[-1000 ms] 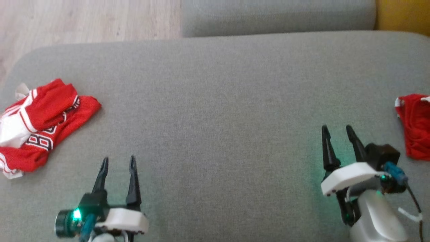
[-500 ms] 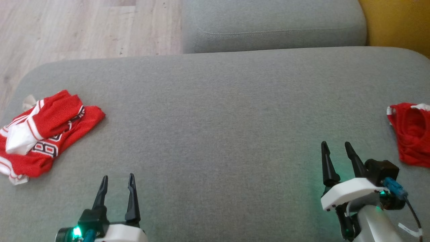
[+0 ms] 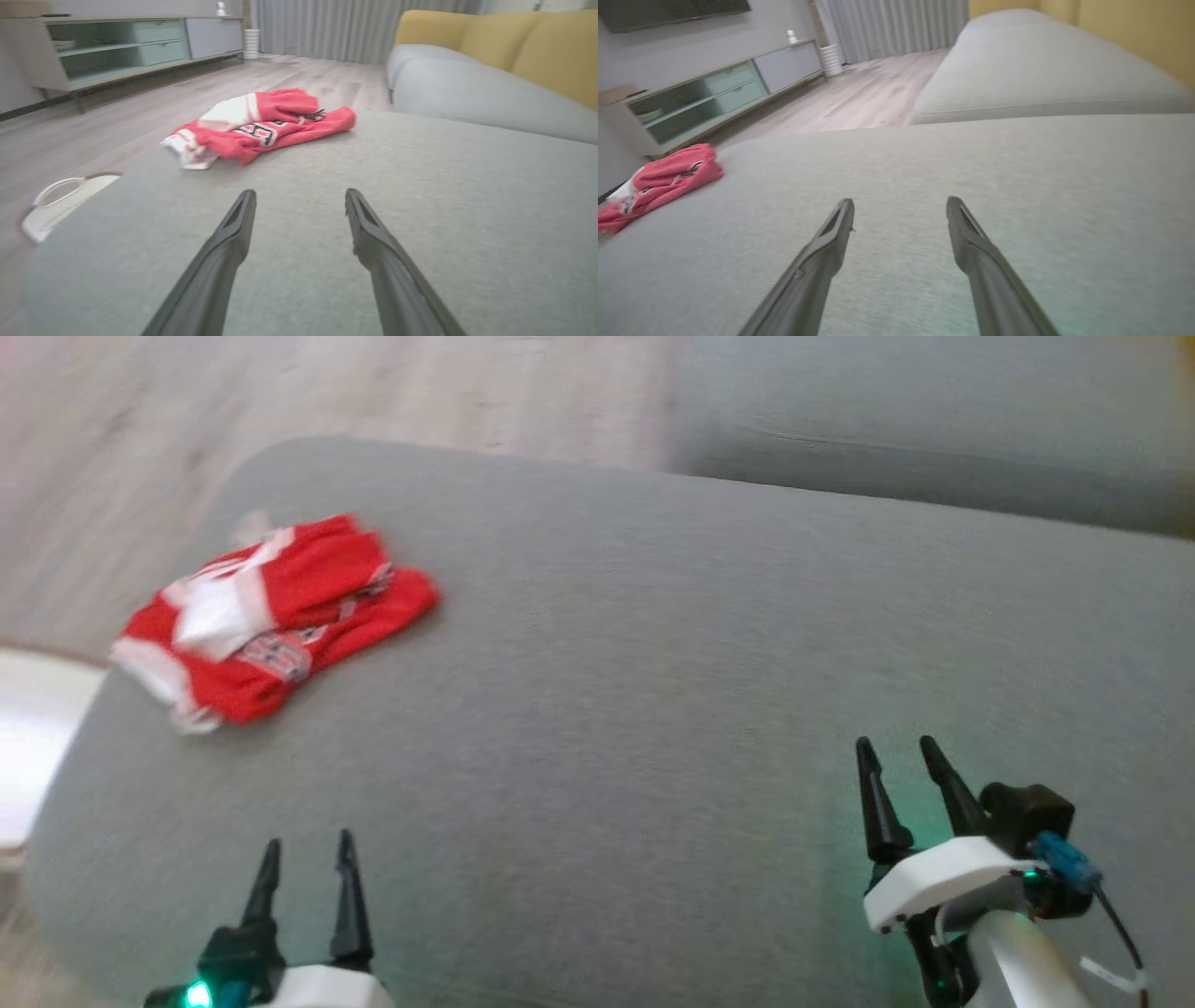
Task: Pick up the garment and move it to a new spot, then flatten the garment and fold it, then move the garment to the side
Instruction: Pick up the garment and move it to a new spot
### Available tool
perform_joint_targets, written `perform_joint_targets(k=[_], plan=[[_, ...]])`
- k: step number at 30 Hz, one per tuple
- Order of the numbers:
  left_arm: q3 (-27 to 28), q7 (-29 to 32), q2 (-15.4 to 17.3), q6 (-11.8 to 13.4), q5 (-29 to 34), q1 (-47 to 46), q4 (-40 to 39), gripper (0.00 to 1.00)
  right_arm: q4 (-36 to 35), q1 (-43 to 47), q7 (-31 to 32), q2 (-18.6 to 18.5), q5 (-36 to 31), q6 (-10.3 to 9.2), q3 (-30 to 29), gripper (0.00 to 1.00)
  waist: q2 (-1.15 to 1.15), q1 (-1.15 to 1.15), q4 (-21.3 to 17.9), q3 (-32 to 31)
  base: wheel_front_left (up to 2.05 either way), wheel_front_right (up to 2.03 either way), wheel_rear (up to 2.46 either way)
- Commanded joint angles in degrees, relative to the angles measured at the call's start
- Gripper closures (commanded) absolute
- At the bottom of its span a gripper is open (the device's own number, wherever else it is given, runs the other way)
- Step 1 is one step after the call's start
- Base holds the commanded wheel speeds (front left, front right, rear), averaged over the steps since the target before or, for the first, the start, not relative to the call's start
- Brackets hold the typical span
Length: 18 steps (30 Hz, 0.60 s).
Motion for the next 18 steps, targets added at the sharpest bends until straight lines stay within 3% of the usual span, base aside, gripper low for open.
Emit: perform_joint_targets(k=[1,8,13,18], plan=[[3.1,-0.14,0.19,0.0,0.42,-0.37,-1.21,0.0,-1.94,-0.52,-0.54,-0.05,0.62,-0.04,2.4,0.0,0.0,0.0,6.82,0.2,0.0,0.0,0.0],[6.68,-0.14,0.19,-1.61,0.35,1.87,-1.23,0.0,-2.46,-0.69,-0.54,-0.05,4.09,-0.04,6.89,0.0,0.0,0.0,13.63,0.44,0.0,0.0,0.0],[7.69,-0.14,0.19,-2.66,-0.4,1.23,-1.39,0.0,-2.92,-1.32,-0.55,-0.05,4.67,-0.04,8.8,0.0,0.0,0.0,14.33,1.75,0.0,0.0,0.0],[7.68,-0.14,0.19,-5.5,-3.75,-2.44,-1.53,0.0,-3.49,-2.27,-0.55,-0.05,4.81,-0.04,9.78,0.0,0.0,0.0,13.2,3.86,0.0,0.0,0.0]])
